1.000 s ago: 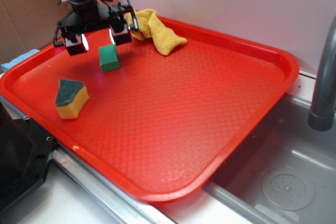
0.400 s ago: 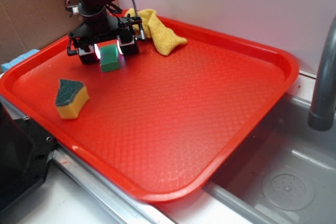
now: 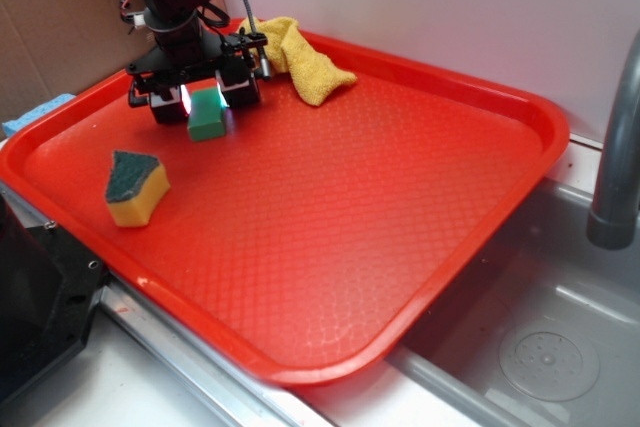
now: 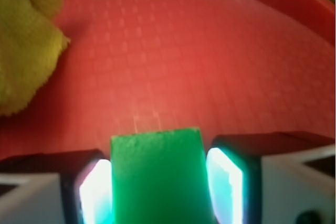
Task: Grab the green block.
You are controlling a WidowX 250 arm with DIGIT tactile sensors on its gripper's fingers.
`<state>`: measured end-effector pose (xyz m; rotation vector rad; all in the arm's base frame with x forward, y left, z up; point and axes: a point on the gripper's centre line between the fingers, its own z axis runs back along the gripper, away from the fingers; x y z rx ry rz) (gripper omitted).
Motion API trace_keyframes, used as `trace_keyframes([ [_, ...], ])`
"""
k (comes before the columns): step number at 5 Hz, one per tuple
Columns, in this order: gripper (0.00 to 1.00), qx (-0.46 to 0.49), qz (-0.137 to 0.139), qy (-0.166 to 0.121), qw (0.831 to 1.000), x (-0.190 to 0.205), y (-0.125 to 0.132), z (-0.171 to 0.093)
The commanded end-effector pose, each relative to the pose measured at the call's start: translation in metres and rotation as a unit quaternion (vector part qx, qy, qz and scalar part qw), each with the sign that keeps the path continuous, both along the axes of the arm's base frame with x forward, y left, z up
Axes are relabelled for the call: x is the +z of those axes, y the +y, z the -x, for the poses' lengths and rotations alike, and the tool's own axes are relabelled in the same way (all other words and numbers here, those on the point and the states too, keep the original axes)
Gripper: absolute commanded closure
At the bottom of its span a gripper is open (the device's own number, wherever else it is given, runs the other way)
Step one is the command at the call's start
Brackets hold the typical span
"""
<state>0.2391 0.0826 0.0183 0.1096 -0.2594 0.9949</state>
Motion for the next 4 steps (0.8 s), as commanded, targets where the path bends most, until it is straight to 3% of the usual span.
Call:
trace_keyframes([
  [1, 1.0, -0.123, 0.05, 0.037, 0.99, 0.081, -0.015, -0.01],
  [3, 1.0, -0.252, 0.08, 0.067, 0.962, 0.136, -0.065, -0.006],
  [4, 1.0, -0.305, 0.098, 0.056, 0.946, 0.164, -0.08, 0.005],
])
